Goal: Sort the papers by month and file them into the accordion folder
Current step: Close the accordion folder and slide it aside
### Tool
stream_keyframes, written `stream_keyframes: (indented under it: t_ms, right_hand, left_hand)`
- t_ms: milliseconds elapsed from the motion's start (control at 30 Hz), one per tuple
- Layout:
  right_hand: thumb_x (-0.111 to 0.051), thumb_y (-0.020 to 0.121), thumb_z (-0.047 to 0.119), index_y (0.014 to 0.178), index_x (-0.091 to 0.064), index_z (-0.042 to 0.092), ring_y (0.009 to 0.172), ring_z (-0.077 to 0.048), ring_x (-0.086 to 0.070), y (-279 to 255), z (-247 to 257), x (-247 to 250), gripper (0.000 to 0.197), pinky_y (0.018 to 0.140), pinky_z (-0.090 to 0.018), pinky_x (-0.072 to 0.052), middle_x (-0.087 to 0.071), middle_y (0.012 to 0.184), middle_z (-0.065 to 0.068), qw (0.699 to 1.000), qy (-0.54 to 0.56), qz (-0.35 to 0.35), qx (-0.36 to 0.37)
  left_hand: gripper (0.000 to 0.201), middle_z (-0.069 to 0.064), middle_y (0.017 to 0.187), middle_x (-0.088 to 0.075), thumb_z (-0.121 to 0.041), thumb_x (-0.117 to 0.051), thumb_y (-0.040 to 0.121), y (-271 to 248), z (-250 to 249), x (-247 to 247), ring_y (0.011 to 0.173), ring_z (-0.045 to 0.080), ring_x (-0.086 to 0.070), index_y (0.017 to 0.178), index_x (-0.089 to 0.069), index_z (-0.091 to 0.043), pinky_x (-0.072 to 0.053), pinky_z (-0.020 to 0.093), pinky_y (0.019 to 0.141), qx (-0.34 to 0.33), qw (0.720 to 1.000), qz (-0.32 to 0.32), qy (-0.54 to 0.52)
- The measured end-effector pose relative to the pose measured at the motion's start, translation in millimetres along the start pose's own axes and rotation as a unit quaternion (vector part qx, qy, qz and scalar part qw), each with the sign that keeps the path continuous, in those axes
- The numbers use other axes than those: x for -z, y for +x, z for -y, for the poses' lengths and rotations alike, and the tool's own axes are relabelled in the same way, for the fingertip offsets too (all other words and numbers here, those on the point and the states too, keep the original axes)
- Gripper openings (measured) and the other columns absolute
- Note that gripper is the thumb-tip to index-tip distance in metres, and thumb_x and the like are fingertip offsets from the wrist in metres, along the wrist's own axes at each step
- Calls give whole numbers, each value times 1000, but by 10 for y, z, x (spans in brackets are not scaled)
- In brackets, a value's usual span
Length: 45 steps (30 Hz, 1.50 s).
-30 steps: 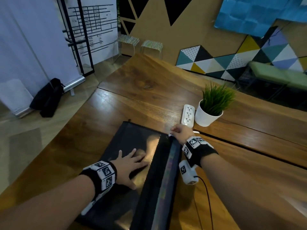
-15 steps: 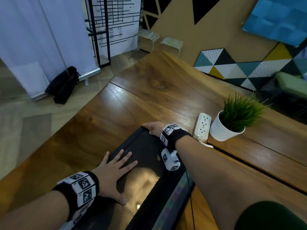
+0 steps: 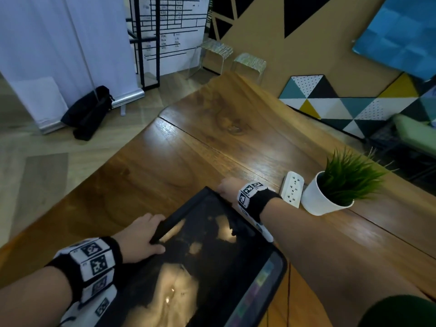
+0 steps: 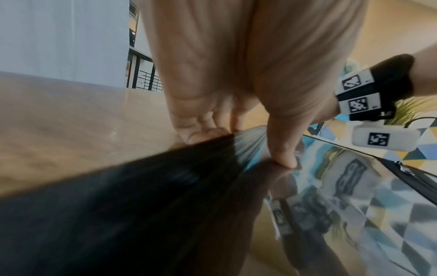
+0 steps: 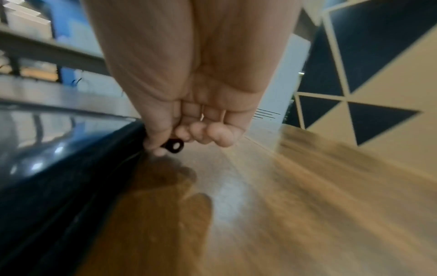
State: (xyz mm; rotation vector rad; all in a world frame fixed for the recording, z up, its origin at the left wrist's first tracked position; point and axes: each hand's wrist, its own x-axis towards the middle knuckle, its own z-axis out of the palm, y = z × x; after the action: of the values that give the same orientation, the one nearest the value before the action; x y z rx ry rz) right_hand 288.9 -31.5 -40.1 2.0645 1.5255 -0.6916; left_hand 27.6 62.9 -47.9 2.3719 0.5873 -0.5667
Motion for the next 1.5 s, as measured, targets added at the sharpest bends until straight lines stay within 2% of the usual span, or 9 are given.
stream_keyframes:
  t_ms: [233,400,600,700,833,967,1067,1167,1500]
  right_hand:
    - [-40,95,15,130,-47,18,110,-26,-55,-871,-283,-666,35,91,-32,-45,-55,123,-7,1000,-15,-20,4]
    - [-43,94,20,123,-52,18,115,-24,-53,-1690,-221,-1348,30,95,-31,-43,-55,123,-5,986,97,8,-135]
    - [-34,97,27,112,-55,19,102,-22,-58,-2076,541,-1782,27,85,-32,-47,-59,113,-3,950,185,-34,-251]
    - [-35,97,22,108,-54,16,99,-25,-59,-2185,1189,-1878,23,73,-32,-44,-58,109,-5,955,179,-22,-235]
    - [-35,97,21,106,-52,16,98,-24,-59,-2366,1737,-1841,20,63,-27,-33,-56,102,-5,955,219,7,-199]
    - [-35,96,24,105,-54,18,97,-24,-60,-2313,1420,-1730,22,73,-32,-46,-57,100,-2,915,265,-73,-296]
    - [-33,98,27,107,-52,12,102,-29,-58,-2142,1060,-1672,26,84,-36,-46,-57,114,-10,889,296,-99,-336]
    - [-31,99,26,109,-51,9,104,-30,-56,-2061,994,-1655,28,86,-35,-44,-55,119,-13,892,303,-77,-327]
    - [-32,96,16,117,-45,14,104,-28,-57,-2518,2369,-1875,25,77,-34,-44,-55,117,-8,894,311,-66,-317]
  left_hand:
    - [45,1,121,-45,-31,-67,86,50,-17,102,101,14,-48,118,-39,-18,-41,24,84,32,999,32,3]
    - [49,6,121,-47,-33,-67,86,85,-16,108,104,21,-52,121,-39,-14,-47,31,87,37,998,42,41]
    - [52,8,113,-52,-35,-68,85,71,-20,84,96,22,-56,120,-37,-14,-49,32,80,39,995,50,71]
    - [54,9,115,-52,-36,-65,86,15,-51,71,97,23,-57,125,-35,-13,-49,31,79,48,993,42,97]
    - [79,13,146,-22,-44,-54,91,-245,-131,-30,132,34,-29,150,-6,-20,-37,42,104,-19,975,2,221]
    - [111,-3,154,28,-90,-38,60,-339,-161,-144,143,28,23,145,17,-44,4,61,111,-121,929,149,316]
    - [118,-5,152,33,-97,-25,45,-133,-201,-172,142,27,25,142,20,-49,-1,67,109,-88,942,137,292]
    - [109,-6,153,32,-90,-40,61,11,-292,-155,142,27,24,143,17,-48,-10,67,109,-81,948,117,286]
    - [110,-3,156,26,-88,-44,64,55,-365,-138,143,30,21,145,16,-45,-13,53,115,-65,944,121,300]
